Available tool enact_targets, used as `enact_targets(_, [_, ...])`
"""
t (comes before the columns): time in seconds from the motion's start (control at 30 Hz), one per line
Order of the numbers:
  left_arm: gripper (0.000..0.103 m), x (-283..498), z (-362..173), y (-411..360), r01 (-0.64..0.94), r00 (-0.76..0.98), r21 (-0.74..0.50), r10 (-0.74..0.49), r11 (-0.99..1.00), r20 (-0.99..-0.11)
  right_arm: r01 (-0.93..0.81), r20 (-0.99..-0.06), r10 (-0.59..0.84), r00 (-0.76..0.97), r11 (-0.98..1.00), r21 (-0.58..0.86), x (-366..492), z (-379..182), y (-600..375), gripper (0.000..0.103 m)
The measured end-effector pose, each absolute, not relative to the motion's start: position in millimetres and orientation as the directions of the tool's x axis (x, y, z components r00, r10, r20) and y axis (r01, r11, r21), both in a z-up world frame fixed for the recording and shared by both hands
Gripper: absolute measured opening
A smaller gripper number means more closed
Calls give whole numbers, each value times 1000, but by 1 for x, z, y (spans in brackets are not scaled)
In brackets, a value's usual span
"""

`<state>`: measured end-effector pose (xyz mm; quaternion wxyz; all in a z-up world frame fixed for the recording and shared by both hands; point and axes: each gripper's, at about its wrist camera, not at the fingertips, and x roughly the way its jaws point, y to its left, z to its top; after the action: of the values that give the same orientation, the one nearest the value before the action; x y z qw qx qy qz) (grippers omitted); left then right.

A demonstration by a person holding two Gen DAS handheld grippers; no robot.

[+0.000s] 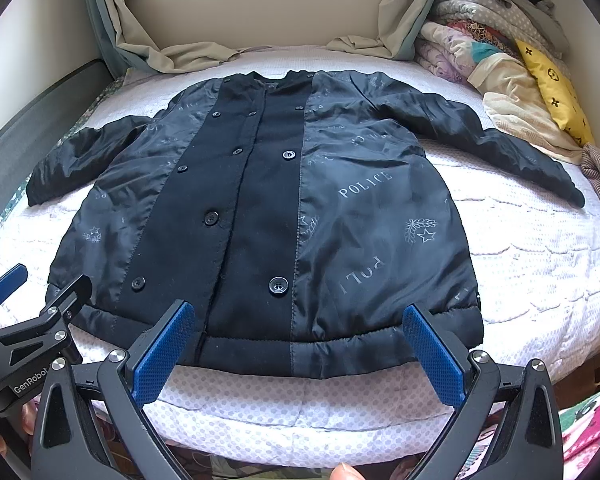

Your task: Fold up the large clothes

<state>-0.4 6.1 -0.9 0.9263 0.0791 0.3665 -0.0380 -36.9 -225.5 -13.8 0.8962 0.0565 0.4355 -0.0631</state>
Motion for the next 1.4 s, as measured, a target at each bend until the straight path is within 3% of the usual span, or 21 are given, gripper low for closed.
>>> enact_targets(0.23, [103,2,-1,9,111,771,93,-26,989,-636,165,-792,-64,607,985,47,-36,-17,-227,103])
enact_targets(0.53, [103,33,12,29,53,753,127,44,990,-656,135,-806,-51,590,990,36,-8,-13,-231,103])
enact_targets(0.87, [103,114,48,100,-73,733,-42,25,996,-679,52,-767,3,642,997,48,78,33,-236,103])
enact_targets(1.03, [103,159,42,140,-144,669,-117,9,983,-743,-7,-749,46,661,998,55,129,45,-231,103])
enact_targets(1.27, [103,210,33,188,-287,617,-97,106,953,-780,-5,-768,38,639,999,45,156,17,-241,103])
enact_targets(1.4, [103,237,26,207,-372,593,-14,226,928,-773,0,-795,56,604,998,70,166,1,-248,103])
